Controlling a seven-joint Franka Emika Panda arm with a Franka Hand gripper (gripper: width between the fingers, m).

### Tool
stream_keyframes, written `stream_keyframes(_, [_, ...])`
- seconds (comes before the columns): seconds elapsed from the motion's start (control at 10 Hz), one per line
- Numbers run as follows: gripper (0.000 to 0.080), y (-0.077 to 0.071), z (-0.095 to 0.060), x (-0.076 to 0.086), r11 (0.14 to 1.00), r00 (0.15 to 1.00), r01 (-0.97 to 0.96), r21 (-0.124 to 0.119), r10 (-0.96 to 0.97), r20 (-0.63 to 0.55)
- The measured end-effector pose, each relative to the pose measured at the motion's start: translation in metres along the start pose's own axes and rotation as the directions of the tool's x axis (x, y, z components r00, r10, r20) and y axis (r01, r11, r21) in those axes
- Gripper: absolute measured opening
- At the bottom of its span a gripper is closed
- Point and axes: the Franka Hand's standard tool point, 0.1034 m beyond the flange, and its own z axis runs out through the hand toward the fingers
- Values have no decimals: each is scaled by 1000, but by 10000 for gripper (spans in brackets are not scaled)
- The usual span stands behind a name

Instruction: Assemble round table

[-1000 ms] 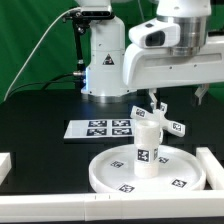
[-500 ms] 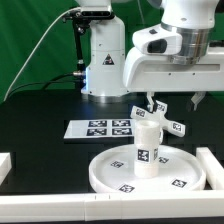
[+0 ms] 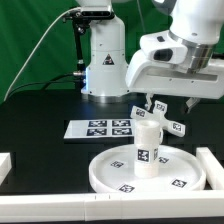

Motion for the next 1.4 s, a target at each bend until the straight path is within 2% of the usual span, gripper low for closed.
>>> stream_keyframes(0.2, [648,0,1,0,1000,1000,23,-1,-23,5])
stream_keyframes(0.4, [648,2,4,-3,974,971,225,2,-224,81])
stream_keyframes(0.8, [648,1,7,-4,973,970,229,1,-228,84])
stream_keyframes(0.9, [648,1,8,-8,979,974,201,-16,-199,105])
stream_keyframes(1.0, [648,-2,9,-16,980,971,195,-48,-186,148])
stream_keyframes(1.4, [648,0,13,-20,977,964,207,-56,-194,181])
